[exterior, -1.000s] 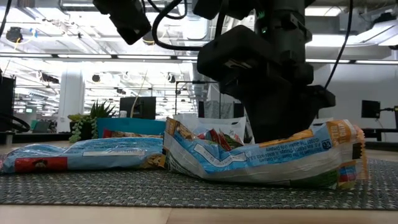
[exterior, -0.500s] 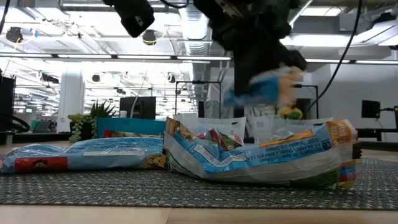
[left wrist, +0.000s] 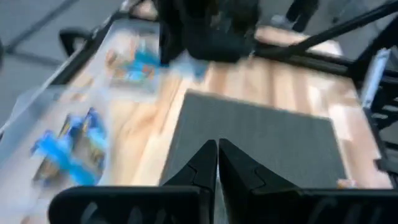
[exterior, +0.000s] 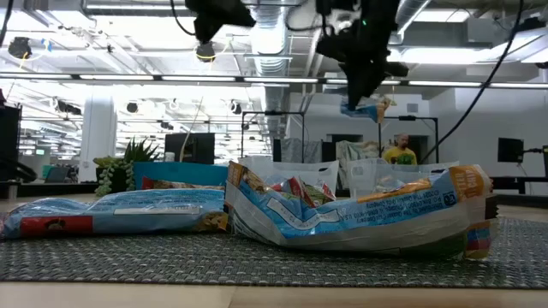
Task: Pick and place Granola Bars by type
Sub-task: Put the yellow granola bar into the right transparent bin
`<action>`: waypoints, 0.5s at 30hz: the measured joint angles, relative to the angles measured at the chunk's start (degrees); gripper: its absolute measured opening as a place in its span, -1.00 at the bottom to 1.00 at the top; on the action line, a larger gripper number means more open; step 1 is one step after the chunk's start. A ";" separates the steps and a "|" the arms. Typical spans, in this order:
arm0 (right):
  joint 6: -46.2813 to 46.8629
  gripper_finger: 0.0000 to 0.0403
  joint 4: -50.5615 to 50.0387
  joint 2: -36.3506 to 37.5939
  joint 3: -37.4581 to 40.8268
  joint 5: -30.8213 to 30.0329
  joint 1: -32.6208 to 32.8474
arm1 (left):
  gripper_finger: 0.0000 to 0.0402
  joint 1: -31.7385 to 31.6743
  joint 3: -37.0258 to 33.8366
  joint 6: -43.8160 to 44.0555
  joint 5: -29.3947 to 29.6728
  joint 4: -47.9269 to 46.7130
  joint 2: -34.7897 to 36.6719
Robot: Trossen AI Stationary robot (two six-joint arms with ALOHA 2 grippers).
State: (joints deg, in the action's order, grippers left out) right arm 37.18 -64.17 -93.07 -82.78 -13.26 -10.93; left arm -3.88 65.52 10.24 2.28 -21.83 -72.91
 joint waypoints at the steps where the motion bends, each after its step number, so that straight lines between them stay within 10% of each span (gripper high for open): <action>1: -1.66 -0.93 -0.55 0.87 0.76 0.01 -2.21 | -0.96 -1.34 1.18 0.08 -0.84 -0.59 -0.95; 15: -18.80 -0.82 -1.53 3.75 7.23 4.15 -25.18 | -0.96 -7.40 12.56 -0.15 -3.12 -4.41 -10.71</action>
State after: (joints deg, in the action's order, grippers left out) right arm 18.38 -65.70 -89.32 -75.55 -9.11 -36.12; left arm -11.28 78.08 10.09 -0.84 -26.24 -83.61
